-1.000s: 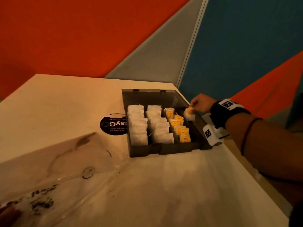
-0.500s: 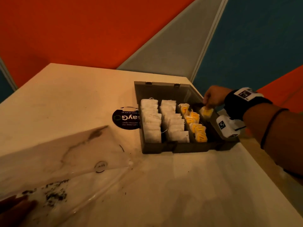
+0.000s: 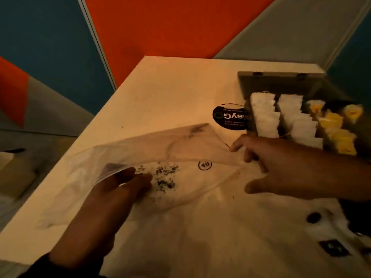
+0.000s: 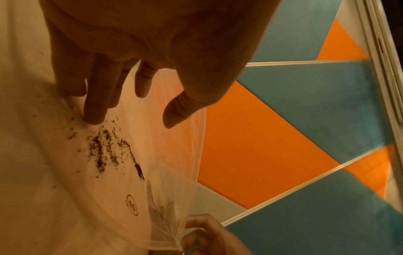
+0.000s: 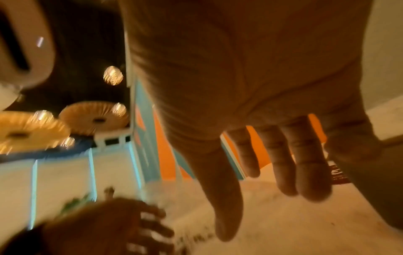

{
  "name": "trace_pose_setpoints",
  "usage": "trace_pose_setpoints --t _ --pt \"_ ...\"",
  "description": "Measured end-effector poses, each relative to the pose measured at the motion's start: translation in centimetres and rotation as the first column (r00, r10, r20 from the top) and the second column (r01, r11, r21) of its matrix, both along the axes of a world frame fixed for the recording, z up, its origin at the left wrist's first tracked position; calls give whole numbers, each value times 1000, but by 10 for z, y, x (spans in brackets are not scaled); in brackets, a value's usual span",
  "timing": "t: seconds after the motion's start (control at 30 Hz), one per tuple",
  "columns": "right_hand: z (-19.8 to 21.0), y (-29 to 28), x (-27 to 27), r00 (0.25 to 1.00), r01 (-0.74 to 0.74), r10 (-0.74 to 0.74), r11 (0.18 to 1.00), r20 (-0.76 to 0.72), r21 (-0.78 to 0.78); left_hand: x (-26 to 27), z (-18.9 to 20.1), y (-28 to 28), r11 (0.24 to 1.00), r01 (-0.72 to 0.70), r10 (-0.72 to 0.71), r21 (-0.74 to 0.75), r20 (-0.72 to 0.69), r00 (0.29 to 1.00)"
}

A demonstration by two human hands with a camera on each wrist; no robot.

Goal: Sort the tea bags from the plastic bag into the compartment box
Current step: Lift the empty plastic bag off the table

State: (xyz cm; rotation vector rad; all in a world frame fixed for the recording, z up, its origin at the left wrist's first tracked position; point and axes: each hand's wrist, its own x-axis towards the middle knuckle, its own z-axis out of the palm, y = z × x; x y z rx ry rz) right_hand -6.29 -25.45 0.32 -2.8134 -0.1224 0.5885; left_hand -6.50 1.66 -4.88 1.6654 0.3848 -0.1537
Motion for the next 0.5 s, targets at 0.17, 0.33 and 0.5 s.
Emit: trace_pose_setpoints --t 0.17,0.33,0.5 --pt "-27 6 9 985 -114 116 993 128 -24 -1 3 1 994 5 -9 -113 -27 1000" --pt "-30 9 18 948 -172 156 984 278 34 -3 11 8 989 94 -101 -114 -61 993" --pt "-16 -1 6 946 -111 -6 933 323 342 -19 32 19 965 219 -228 146 43 973"
